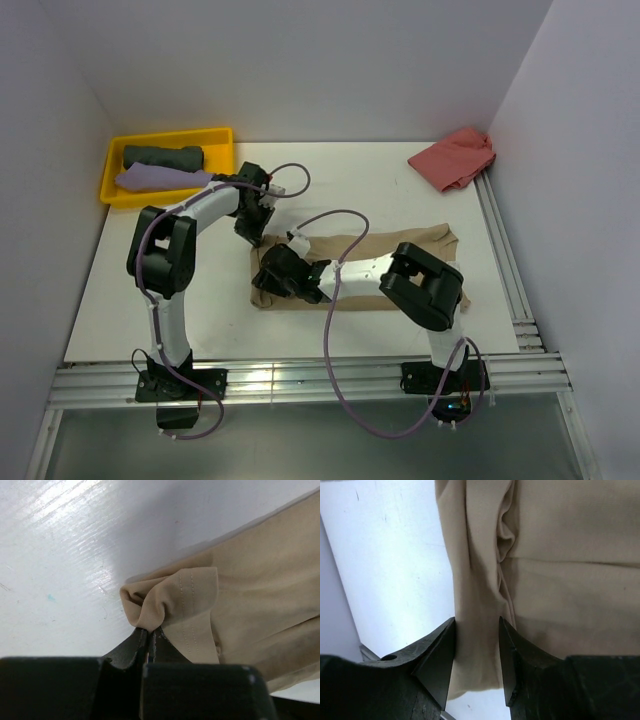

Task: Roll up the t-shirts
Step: Roll the tshirt

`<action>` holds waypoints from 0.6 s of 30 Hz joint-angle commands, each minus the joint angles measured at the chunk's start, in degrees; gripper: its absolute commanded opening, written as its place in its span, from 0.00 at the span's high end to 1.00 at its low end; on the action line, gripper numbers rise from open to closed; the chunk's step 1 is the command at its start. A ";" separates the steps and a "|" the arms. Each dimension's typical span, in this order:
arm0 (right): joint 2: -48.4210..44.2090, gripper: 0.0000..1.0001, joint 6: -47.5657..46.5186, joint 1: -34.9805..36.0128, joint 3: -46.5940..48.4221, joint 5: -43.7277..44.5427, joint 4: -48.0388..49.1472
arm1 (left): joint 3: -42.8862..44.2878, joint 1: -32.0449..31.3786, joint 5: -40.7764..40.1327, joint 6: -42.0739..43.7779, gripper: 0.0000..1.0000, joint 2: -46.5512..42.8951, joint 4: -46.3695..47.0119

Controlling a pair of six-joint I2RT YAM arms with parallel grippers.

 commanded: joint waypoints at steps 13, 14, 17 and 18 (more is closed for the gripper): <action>-6.59 0.59 -2.21 3.83 2.30 5.57 -9.47 | 2.88 -1.46 -1.29 0.71 1.00 0.40 0.24; -6.50 0.60 -2.12 3.91 1.95 5.48 -9.29 | 2.88 -1.46 -1.29 0.71 1.00 0.40 0.24; -6.15 0.64 -1.95 3.91 1.95 5.48 -9.64 | 2.88 -1.64 -1.38 0.71 1.00 0.40 0.24; -6.06 0.70 -1.86 3.92 1.95 5.56 -9.82 | 2.88 -1.64 -1.38 0.80 1.00 0.31 0.15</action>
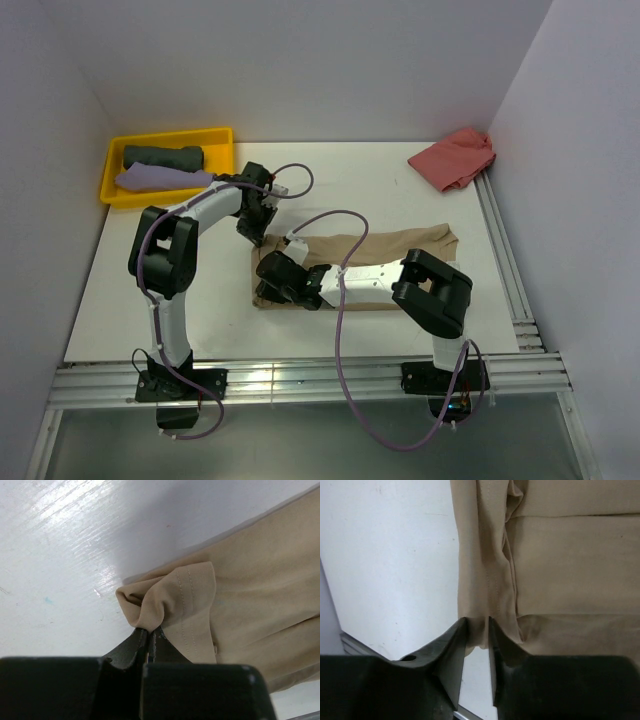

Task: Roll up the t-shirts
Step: Roll the tshirt

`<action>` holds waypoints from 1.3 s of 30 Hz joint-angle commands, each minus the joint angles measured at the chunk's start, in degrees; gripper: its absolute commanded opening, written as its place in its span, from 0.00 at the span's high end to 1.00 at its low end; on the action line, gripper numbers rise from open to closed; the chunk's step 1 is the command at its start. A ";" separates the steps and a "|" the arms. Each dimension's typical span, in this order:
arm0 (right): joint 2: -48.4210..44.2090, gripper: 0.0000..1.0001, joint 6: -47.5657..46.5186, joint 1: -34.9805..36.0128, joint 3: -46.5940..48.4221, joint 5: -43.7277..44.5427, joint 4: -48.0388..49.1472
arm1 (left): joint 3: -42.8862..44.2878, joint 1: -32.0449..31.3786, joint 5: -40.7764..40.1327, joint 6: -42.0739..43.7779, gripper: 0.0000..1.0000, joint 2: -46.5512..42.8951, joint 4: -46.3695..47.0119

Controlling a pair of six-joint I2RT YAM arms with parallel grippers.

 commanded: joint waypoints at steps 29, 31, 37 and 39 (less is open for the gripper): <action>-1.36 1.00 5.49 0.84 -5.27 4.75 -6.11 | 9.47 4.28 14.24 1.51 0.41 -1.64 -4.22; -0.92 1.00 5.41 0.92 -4.84 4.57 -6.28 | 9.47 6.21 18.29 2.12 0.40 -2.87 -5.36; -0.21 1.00 5.41 0.92 -4.31 4.40 -6.63 | 5.09 12.10 27.61 4.58 0.41 -6.91 -6.77; -0.13 1.00 5.41 0.84 -4.13 4.40 -6.98 | 3.33 13.94 29.45 5.81 0.42 -7.70 -7.21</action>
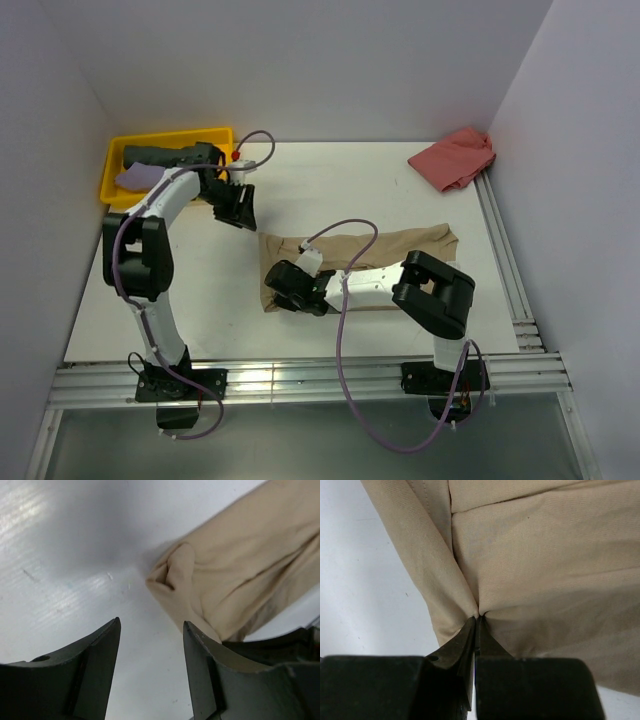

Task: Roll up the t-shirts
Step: Roll the tshirt

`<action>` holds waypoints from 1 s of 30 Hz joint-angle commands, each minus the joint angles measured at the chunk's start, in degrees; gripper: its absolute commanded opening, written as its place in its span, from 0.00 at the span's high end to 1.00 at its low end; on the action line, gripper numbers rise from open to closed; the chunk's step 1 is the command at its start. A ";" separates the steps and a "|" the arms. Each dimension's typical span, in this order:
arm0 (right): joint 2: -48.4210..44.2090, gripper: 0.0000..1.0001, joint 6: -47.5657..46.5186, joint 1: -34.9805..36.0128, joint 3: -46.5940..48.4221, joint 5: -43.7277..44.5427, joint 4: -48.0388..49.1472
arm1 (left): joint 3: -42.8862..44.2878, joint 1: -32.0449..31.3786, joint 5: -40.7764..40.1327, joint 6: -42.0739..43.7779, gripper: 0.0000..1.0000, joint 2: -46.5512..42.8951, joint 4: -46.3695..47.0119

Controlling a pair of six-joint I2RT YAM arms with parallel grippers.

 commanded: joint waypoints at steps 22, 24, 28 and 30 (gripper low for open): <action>0.92 1.00 0.01 0.38 1.58 1.14 -4.67 | -10.34 1.21 13.61 0.82 0.42 2.42 5.83; 0.75 1.00 -0.08 0.38 1.58 1.23 -4.76 | -9.64 0.68 12.99 0.38 0.43 3.04 6.62; 0.57 1.00 0.09 0.38 1.40 1.23 -4.85 | -8.58 0.07 12.56 -0.85 0.43 4.71 7.33; 0.57 1.00 0.01 0.38 1.23 1.23 -4.85 | -8.06 -0.55 12.29 -1.38 0.43 4.98 7.77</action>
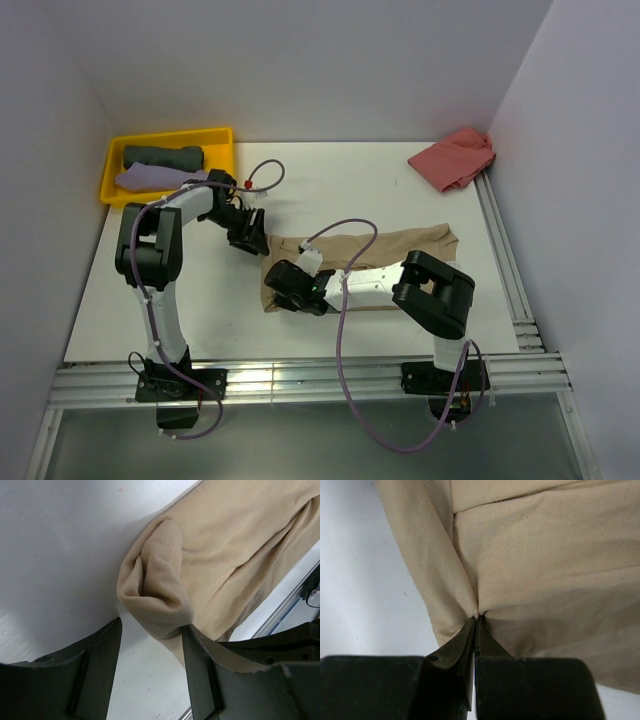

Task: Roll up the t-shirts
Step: Roll the tshirt

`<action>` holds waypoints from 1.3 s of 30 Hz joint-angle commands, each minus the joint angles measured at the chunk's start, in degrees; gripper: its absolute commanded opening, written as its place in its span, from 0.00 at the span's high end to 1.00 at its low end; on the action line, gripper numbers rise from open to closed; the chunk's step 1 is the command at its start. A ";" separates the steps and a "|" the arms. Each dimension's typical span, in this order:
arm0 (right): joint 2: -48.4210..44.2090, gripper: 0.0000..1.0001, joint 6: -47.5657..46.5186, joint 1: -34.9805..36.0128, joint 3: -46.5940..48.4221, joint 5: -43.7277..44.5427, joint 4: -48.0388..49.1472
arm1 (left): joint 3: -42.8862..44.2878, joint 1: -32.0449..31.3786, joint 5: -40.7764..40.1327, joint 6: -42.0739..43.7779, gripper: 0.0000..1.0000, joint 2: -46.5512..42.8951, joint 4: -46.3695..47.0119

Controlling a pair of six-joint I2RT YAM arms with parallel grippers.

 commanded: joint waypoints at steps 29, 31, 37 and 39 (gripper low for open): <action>-2.46 0.62 -4.39 2.83 0.16 2.41 -3.32 | 7.14 -7.36 -18.30 -2.26 0.98 4.15 -1.41; -2.81 0.54 -4.30 3.19 1.48 3.55 -6.31 | 7.14 -7.71 -19.35 -2.08 0.99 3.62 -1.50; -4.83 0.51 -3.77 3.63 6.32 8.65 -15.11 | 6.96 -8.94 -22.78 -2.00 0.98 2.65 -1.76; -4.83 0.51 -4.12 3.54 8.86 10.49 -17.57 | 6.96 -9.12 -23.31 -2.08 0.98 2.48 -1.67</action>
